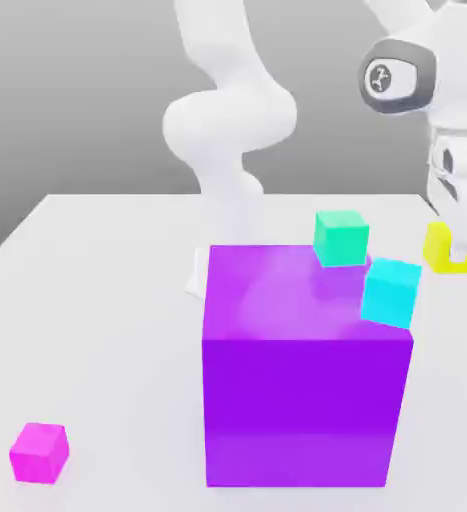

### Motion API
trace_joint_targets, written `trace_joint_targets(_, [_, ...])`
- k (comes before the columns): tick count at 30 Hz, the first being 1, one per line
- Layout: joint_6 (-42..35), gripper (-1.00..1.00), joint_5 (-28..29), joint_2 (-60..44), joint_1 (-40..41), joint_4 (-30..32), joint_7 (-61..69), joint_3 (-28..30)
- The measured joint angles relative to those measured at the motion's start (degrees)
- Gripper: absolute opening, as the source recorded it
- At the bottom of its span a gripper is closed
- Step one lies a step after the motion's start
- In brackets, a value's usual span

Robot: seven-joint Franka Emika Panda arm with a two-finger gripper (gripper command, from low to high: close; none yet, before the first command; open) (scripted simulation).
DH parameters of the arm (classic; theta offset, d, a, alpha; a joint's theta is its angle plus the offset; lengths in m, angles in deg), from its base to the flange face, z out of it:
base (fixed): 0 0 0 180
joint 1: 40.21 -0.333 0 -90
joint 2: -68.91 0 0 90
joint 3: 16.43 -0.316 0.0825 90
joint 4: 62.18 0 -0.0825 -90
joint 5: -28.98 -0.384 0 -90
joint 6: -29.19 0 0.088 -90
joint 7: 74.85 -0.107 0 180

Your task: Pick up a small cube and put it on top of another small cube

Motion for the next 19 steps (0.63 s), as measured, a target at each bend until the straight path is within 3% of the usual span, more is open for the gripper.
trace_joint_targets(10, [-24.65, -1.00, 3.39, 19.39, 6.47, -2.05, 6.15, 6.78])
trace_joint_targets(15, [-17.96, -1.00, 4.36, 18.24, 6.81, 4.46, 7.66, 7.24])
trace_joint_targets(16, [-16.72, 1.00, 4.37, 17.94, 6.88, 5.43, 7.71, 7.24])
trace_joint_targets(19, [-16.73, 1.00, 4.35, 17.94, 6.88, 5.42, 7.72, 7.24])
